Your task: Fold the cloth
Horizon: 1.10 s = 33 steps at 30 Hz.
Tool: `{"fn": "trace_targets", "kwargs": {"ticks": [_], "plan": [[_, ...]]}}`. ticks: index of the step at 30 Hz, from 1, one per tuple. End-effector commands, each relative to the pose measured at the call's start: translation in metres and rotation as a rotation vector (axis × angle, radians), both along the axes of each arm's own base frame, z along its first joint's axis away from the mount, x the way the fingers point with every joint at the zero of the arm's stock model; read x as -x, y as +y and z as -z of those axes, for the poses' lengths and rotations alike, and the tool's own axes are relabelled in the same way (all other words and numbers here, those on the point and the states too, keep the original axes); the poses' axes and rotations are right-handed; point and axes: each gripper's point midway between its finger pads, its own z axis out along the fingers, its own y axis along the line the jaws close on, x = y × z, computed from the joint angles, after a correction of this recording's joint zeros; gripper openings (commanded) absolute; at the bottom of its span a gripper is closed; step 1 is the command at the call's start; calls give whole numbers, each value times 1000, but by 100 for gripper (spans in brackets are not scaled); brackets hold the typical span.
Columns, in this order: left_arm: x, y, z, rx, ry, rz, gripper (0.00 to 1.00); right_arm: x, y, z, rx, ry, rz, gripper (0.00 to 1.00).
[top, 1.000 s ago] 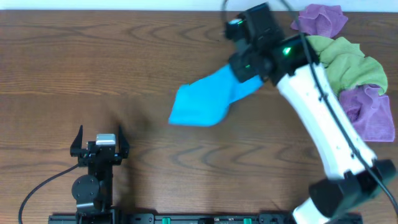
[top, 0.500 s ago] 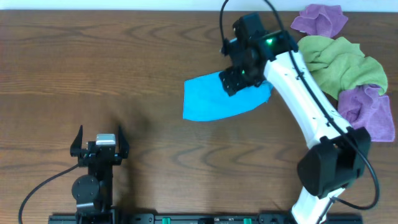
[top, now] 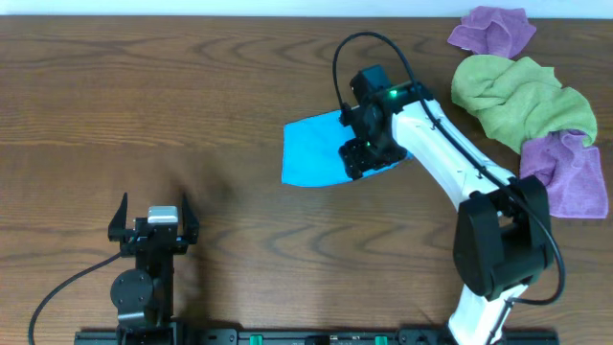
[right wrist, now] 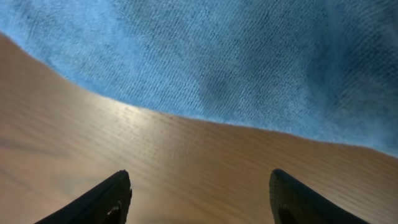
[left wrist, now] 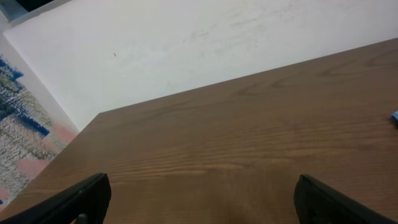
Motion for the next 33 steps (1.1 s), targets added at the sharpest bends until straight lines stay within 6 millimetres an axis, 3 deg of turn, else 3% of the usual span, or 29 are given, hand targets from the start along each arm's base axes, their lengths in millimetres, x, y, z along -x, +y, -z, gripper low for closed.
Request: {"fn": "trace_targets", "kwargs": {"ticks": [1,4,22,29,33], "plan": [[2,1,19,-8,70,-6,95,2,-5,13,-3,15,38,67],[2,1,19,-8,70,-6,95,2,-5,23,-9,2,39,61],[2,1,19,-8,70,-6,95,-20,1,59,-18,-66,-31,54],[2,1,19,-8,70,-6,95,-21,2,71,-14,-54,-31,27],[2,1,19,-8,70,-6,95,-22,2,75,-13,-50,-31,1]]}}
